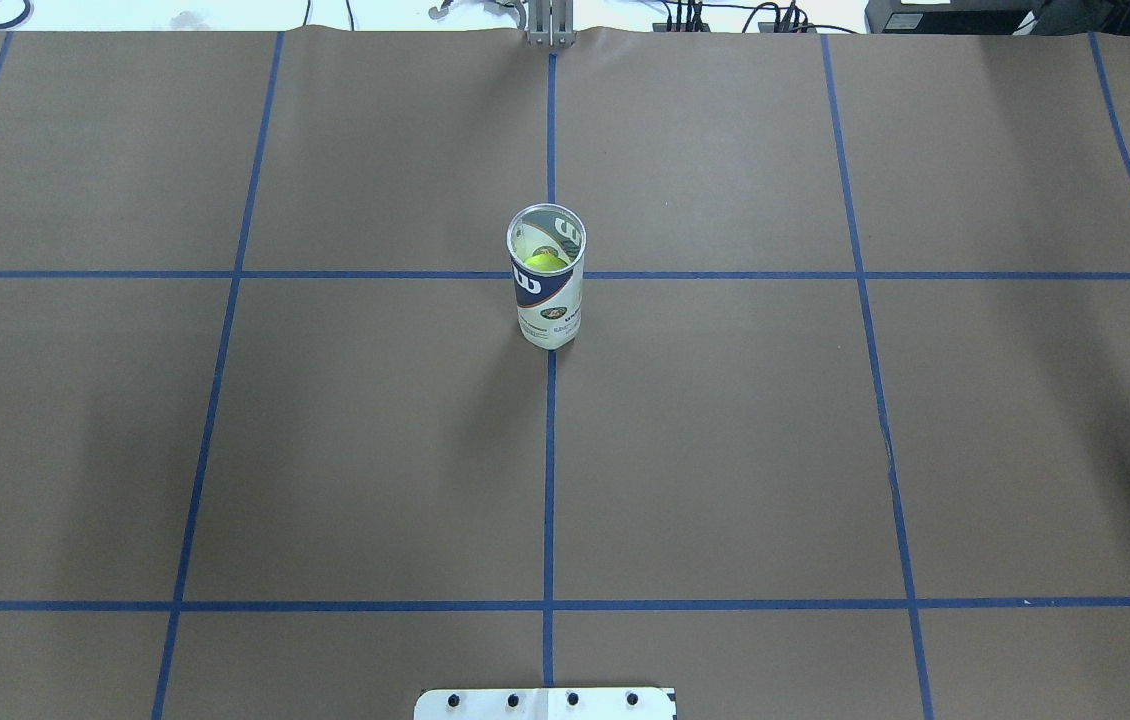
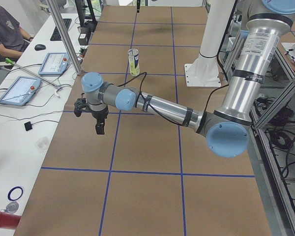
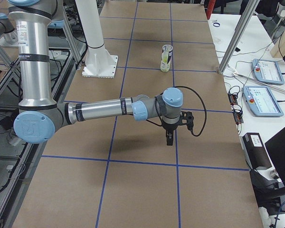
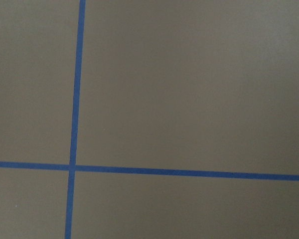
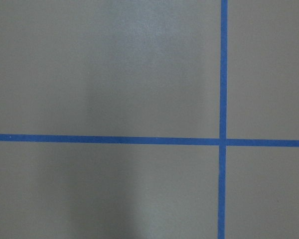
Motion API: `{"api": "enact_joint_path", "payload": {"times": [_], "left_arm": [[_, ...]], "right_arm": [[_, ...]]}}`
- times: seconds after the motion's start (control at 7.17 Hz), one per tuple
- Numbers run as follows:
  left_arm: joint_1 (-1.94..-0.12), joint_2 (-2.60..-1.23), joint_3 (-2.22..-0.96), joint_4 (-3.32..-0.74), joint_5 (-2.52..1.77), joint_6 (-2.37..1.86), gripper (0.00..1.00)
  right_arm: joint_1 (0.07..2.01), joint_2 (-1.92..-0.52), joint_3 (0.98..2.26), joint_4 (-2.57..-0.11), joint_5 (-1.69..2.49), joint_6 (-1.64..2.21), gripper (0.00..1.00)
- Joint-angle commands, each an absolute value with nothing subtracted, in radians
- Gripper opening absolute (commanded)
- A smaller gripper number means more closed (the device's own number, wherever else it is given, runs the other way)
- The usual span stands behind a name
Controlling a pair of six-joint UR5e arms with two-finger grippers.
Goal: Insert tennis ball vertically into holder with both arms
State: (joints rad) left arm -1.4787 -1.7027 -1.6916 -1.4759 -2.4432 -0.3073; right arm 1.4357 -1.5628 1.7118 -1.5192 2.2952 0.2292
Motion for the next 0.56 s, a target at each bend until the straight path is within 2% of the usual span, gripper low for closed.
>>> {"api": "enact_joint_path", "payload": {"times": [0.0, 0.42], "left_arm": [[-1.555, -1.613, -1.75, -1.402, -2.522, -0.296, 1.0], [-1.589, -1.508, -1.759, -1.41, -2.398, -0.069, 1.0]], "right_arm": [[1.52, -1.559, 1.71, -1.665, 2.309, 0.05, 0.99], [1.572, -1.588, 1.71, -1.729, 2.298, -0.11, 0.99]]}}
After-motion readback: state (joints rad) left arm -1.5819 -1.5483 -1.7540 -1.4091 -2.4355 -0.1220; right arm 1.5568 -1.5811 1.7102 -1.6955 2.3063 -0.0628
